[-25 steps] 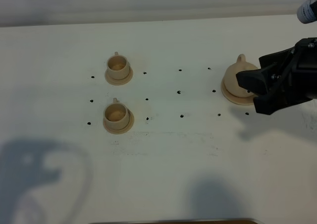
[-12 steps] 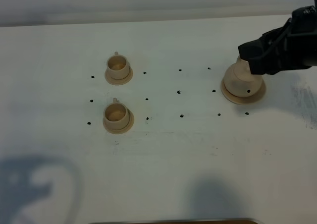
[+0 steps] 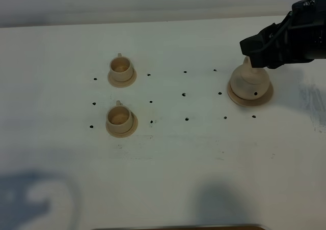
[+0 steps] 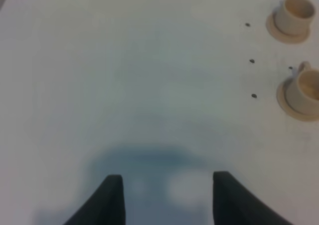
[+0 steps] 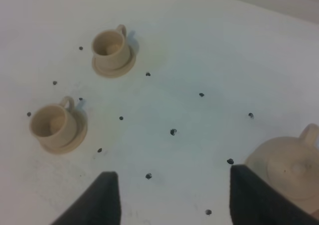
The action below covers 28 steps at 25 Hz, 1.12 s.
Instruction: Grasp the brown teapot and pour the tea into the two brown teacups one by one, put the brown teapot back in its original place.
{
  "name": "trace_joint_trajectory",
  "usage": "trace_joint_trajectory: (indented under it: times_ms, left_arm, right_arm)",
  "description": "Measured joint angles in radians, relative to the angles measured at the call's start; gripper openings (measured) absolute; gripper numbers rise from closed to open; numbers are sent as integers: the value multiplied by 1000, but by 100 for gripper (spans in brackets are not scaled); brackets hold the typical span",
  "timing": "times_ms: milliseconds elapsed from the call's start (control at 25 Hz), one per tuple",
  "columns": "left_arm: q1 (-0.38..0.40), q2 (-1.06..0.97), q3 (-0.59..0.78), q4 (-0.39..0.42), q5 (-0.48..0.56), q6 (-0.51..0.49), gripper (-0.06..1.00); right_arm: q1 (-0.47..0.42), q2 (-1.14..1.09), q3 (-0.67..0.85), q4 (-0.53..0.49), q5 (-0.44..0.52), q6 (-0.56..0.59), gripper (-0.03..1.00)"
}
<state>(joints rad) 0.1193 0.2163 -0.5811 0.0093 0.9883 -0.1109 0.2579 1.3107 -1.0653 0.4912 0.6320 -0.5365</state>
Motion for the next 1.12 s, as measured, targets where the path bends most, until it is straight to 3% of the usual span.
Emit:
trace_joint_trajectory:
  times_ms: [320, 560, 880, 1120]
  left_arm:
    - [0, -213, 89, 34, 40, -5, 44]
    - [-4, -221, 118, 37, 68, -6, 43]
    - [-92, -222, 121, 32, 69, 24, 43]
    - [-97, -222, 121, 27, 69, 30, 43]
  right_arm:
    - [0, 12, -1, 1, -3, 0, 47]
    - [0, 73, -1, 2, -3, 0, 47]
    - [0, 151, -1, 2, -13, -1, 47]
    - [0, 154, -1, 2, -20, -5, 47]
